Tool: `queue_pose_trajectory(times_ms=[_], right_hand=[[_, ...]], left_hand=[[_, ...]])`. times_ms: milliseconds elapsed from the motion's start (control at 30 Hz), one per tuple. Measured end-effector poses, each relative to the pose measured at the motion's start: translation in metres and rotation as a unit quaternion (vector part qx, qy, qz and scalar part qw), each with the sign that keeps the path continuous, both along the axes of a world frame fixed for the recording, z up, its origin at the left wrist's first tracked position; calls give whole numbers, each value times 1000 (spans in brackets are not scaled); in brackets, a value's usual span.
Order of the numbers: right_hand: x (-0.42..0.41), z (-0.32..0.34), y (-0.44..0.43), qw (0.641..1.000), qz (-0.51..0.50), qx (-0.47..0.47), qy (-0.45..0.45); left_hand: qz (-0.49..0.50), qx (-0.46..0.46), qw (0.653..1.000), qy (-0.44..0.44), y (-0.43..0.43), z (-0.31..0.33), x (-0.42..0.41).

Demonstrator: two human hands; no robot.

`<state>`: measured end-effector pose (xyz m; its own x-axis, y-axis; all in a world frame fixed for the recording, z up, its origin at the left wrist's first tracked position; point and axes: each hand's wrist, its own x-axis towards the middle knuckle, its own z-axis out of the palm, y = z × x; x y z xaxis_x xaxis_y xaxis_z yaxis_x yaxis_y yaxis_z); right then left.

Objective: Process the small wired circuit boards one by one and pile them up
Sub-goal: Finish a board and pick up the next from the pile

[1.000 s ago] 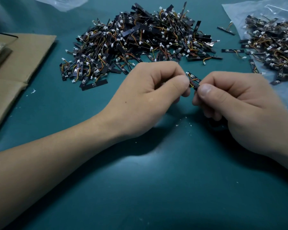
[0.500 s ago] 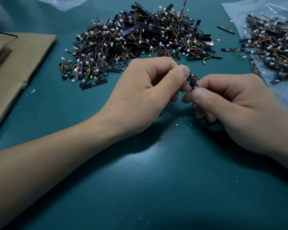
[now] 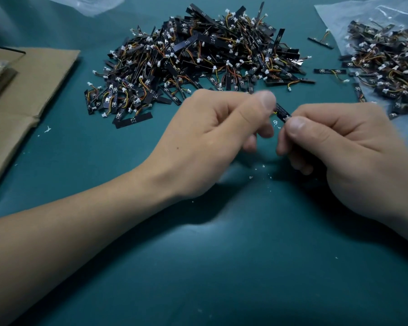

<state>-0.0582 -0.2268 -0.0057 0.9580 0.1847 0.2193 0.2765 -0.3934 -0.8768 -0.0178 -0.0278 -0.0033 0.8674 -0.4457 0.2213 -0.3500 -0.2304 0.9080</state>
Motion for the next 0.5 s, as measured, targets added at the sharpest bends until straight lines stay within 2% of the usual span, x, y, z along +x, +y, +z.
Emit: queue_pose_trajectory(times_ms=[100, 267, 500], right_hand=[[0, 1, 0, 1000, 9, 3, 6], [0, 1, 0, 999, 28, -14, 12], [0, -1, 0, 999, 25, -31, 7]], left_hand=[[26, -35, 999, 23, 0, 1, 3], [4, -4, 1000, -14, -1, 3, 3], [-7, 0, 1000, -5, -2, 3, 1]])
